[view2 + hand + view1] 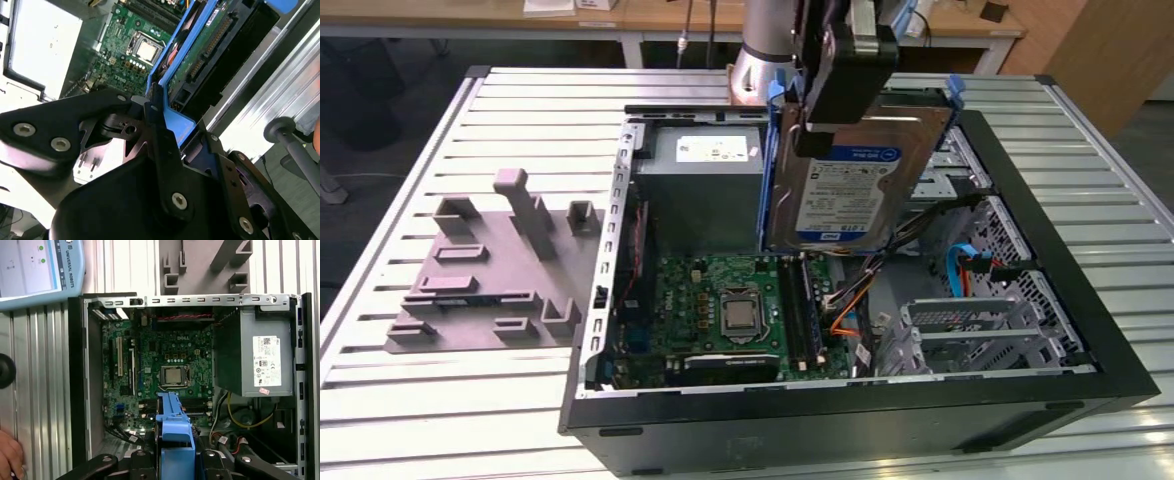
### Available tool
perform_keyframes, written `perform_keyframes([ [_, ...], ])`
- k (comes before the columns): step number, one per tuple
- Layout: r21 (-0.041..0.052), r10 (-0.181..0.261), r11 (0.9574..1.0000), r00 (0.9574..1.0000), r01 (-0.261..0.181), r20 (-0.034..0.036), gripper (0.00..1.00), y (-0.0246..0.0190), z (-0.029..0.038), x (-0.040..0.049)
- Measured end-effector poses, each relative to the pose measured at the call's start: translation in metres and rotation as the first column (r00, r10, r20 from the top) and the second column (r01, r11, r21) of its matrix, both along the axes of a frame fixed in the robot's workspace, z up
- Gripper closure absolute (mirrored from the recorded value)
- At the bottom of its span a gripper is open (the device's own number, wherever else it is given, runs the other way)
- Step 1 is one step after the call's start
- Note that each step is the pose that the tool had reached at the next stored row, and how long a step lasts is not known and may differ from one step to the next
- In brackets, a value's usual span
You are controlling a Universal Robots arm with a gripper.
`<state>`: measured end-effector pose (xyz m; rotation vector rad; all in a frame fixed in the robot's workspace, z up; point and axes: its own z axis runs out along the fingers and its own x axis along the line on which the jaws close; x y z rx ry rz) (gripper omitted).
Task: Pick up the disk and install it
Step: 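Insert the disk into the insertion slot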
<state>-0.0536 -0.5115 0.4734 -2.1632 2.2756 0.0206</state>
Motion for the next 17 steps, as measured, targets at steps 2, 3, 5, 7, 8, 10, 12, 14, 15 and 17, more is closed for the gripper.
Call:
perform_keyframes([
  [2, -0.0001, 0.0, 1.0, 1.0, 0.0, 0.0, 0.64, -0.0004, -0.0002, 0.0044],
  [3, -0.0002, 0.0, 1.0, 1.0, 0.0, -0.0001, 0.64, -0.0006, -0.0002, 0.0059],
  [5, -0.0003, 0.0, 1.0, 1.0, 0.0, -0.0001, 0.64, -0.0026, -0.0006, 0.0078],
  [7, -0.0002, 0.0, 1.0, 1.0, 0.0, 0.0, 0.64, -0.0065, -0.0011, 0.0087],
  [8, -0.0001, 0.0, 1.0, 1.0, 0.0, 0.0, 0.64, -0.009, -0.0014, 0.009],
  [10, -0.0003, 0.0, 1.0, 1.0, 0.0, -0.0001, 0.64, -0.0149, -0.0019, 0.0093],
  [12, -0.0001, 0.0, 1.0, 1.0, 0.0, 0.0, 0.64, -0.0209, -0.0026, 0.0097],
  [14, -0.0002, 0.0, 1.0, 1.0, 0.0, -0.0001, 0.64, -0.0268, -0.0032, 0.0103],
  [15, -0.0003, 0.0, 1.0, 1.0, 0.0, -0.0001, 0.64, -0.0294, -0.0035, 0.0107],
  [17, -0.0003, 0.0, 1.0, 1.0, 0.0, 0.0, 0.64, -0.0331, -0.0042, 0.0122],
])
